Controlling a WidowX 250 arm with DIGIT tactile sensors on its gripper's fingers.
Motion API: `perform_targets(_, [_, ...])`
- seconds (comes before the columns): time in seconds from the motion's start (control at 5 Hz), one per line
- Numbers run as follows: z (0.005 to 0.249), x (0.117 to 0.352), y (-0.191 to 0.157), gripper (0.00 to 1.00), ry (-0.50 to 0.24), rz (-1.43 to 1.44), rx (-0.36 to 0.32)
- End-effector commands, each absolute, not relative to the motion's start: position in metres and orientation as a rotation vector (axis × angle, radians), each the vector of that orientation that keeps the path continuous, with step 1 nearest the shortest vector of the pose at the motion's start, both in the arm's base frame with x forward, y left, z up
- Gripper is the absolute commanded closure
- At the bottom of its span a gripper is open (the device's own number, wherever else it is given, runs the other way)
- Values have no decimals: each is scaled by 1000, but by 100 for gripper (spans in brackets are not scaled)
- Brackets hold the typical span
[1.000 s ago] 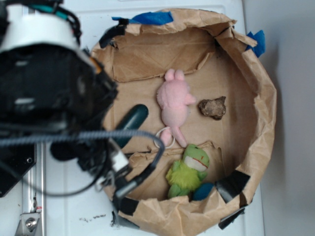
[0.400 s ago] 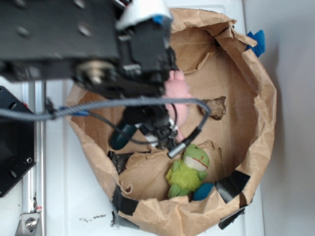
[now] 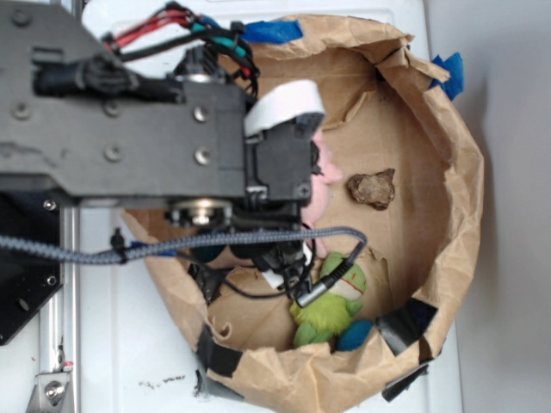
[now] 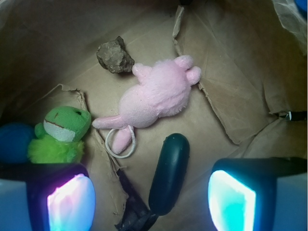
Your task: Grab the plastic pickle.
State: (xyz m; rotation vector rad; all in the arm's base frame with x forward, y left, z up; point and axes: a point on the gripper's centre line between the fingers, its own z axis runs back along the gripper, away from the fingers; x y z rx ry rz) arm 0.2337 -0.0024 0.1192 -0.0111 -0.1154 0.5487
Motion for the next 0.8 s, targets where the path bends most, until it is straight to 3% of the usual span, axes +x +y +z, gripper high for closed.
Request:
perform_targets(0.0, [126,238,0,0,-141,550,-12])
perform_targets(0.2, [126,238,0,0,-141,550,-12])
perform_targets(0.4, [92,225,-4,0,-149,577,-33])
perform_targets(0.6, [80,217,-5,0,-163,645,-81])
